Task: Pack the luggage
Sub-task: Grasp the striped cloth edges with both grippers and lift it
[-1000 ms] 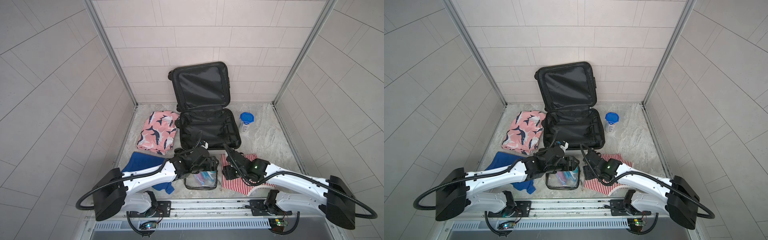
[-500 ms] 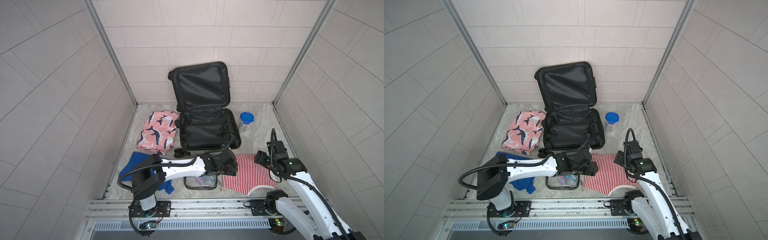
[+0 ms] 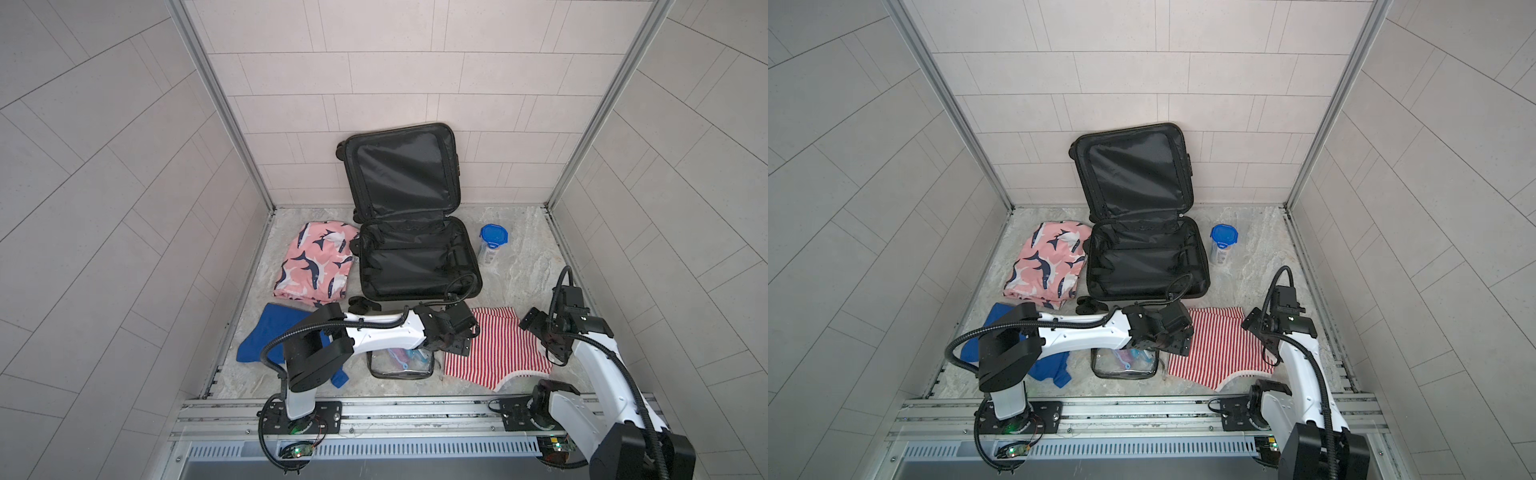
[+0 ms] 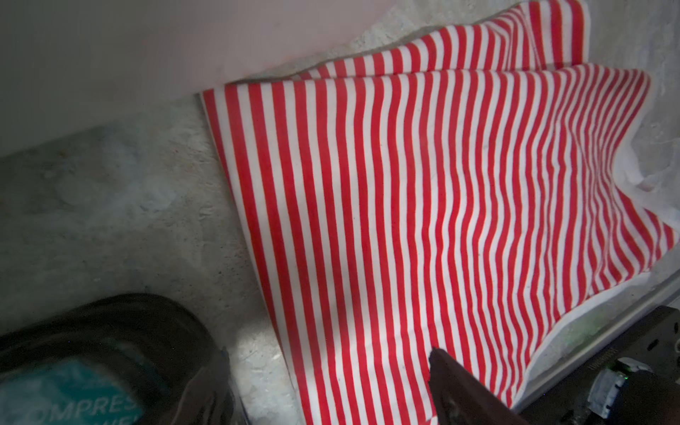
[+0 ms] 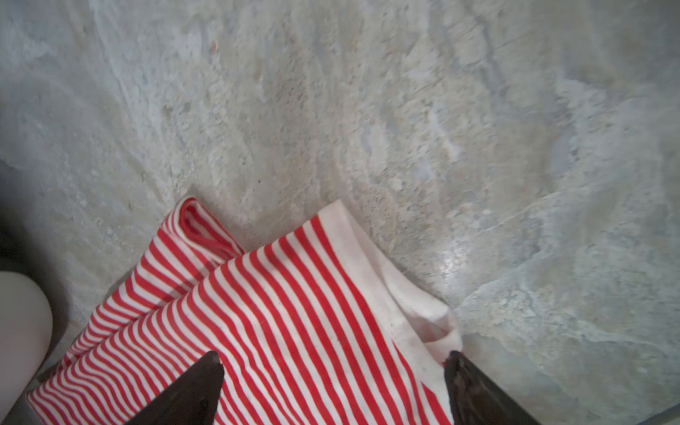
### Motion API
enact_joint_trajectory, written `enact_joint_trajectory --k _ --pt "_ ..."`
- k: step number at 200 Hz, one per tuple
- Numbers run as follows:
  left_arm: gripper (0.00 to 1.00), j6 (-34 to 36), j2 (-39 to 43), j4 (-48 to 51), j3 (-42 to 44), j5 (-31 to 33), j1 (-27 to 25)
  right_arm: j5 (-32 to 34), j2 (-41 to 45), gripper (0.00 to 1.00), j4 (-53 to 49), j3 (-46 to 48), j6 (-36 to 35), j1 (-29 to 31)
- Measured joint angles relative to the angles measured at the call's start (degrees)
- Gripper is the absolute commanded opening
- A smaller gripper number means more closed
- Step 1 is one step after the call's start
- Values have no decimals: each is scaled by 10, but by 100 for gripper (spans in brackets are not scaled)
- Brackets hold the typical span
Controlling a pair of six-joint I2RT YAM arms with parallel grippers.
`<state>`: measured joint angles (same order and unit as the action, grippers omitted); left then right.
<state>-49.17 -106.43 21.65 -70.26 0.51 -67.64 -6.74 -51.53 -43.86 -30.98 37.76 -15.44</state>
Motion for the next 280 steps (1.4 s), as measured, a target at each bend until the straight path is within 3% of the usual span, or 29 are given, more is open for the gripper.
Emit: enact_joint_trajectory --k 39,96,166,207,229,244,280 --pt "91 2 -30 -21 0 -14 8 -3 3 96 15 39 4 -45" --pt "86 4 -45 -64 0 -46 24 -43 21 90 55 86 18 -48" --pt "44 14 -80 -110 -22 -89 24 -120 96 51 132 150 46 -48" --pt "15 28 -80 -108 -17 -95 24 -173 187 32 119 192 64 -43" --pt "0 40 -73 -104 -16 -96 22 -201 232 15 103 198 83 -42" --pt "0 46 -62 -98 -16 -97 22 -214 250 0 91 191 93 -40" --pt "0 60 -17 -63 -33 -97 14 -237 243 0 56 148 100 -37"
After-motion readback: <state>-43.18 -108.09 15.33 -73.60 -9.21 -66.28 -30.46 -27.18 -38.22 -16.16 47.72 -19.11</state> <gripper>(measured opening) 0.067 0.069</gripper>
